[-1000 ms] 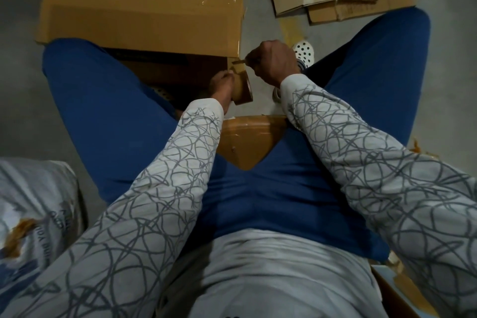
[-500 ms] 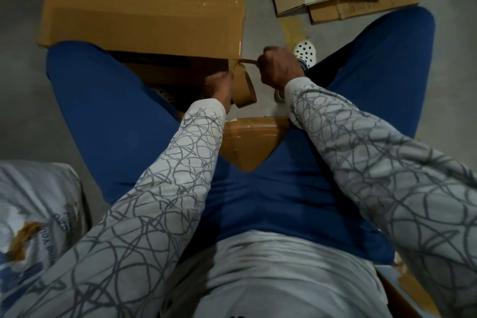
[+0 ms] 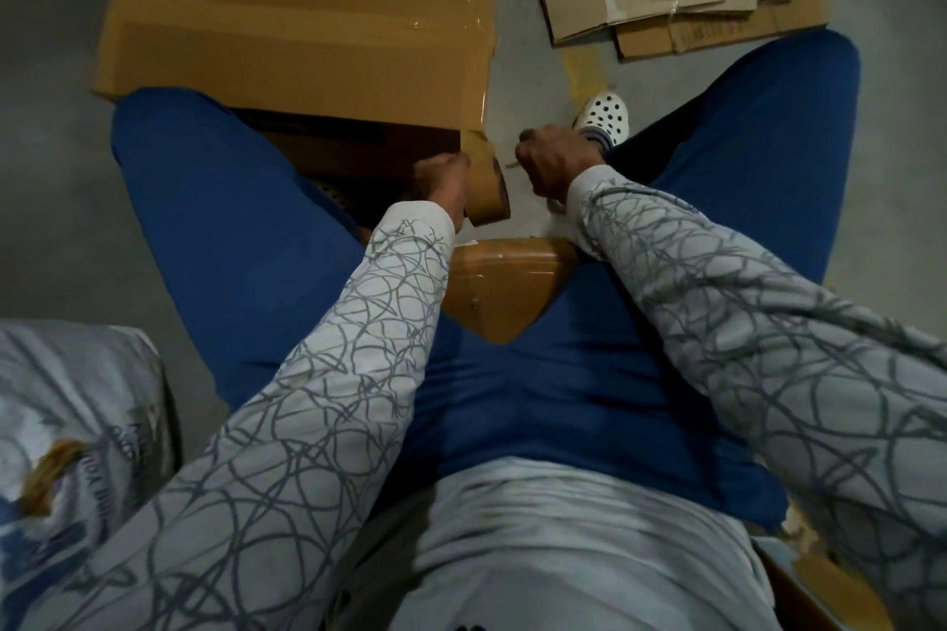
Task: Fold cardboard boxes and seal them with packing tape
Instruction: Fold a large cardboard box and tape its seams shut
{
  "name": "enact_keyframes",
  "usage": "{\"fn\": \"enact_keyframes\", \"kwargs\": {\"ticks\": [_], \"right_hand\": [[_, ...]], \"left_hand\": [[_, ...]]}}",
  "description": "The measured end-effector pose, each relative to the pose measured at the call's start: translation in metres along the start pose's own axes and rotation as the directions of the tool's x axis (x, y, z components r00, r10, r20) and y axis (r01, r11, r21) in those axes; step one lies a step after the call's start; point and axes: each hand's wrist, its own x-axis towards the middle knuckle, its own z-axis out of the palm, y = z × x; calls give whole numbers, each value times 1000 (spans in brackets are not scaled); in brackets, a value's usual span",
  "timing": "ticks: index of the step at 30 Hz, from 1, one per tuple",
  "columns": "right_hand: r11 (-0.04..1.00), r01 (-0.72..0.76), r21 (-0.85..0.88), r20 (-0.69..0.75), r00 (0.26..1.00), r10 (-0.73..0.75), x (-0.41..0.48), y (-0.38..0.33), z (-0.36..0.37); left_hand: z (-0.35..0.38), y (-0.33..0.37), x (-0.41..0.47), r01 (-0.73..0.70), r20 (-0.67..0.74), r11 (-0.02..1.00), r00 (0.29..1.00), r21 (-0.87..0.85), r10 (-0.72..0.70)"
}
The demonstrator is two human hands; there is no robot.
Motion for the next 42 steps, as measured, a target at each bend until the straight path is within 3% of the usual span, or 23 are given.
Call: {"fn": "enact_keyframes", "kwargs": {"ticks": [3,6,9,17,24,26,30,33,34,35,39,42], "right_hand": [[983,-165,84,-7,986,166,4,7,6],[900,-313,303,-97,930,356,12,11,3],[787,-339,516,-151,868,474,15,13,5],[826,32,563,-271,951,147,35,-10,0],[867,-129,481,-159,960,231,37,-14,1],[839,-158,521,-133,956,263,38,-15,1],[540,-193,819,-133,852,506,45,-24,4],[157,-258,953,97,753,651,51,-29,10],[92,-284,954,159,744,649,52,-30,12],[96,-295,950,171,757,631,53,-31,14],[415,-199,888,-39,866,499,59,-37,12],[572,-105,813,-172,896,409,65,-32,13]], "left_hand": [[-3,1,-2,12,17,1000,1000,-5,-12],[-5,-2,0,19,15,1000,1000,0,-19],[-3,-1,-3,31,17,999,999,22,-31],[-7,2,0,16,-29,974,1000,226,-10],[-17,-7,-3,95,-32,929,995,357,-89],[-18,-9,-2,94,-30,931,996,353,-89],[-16,-2,-3,11,-28,933,1000,358,-1],[-14,0,-5,2,-30,950,1000,313,8],[-13,1,-6,12,-35,958,999,287,-2],[-12,0,-6,23,-45,965,999,260,-11],[-12,-5,1,59,-83,977,996,204,-43],[-15,-5,6,62,-81,978,996,199,-47]]}}
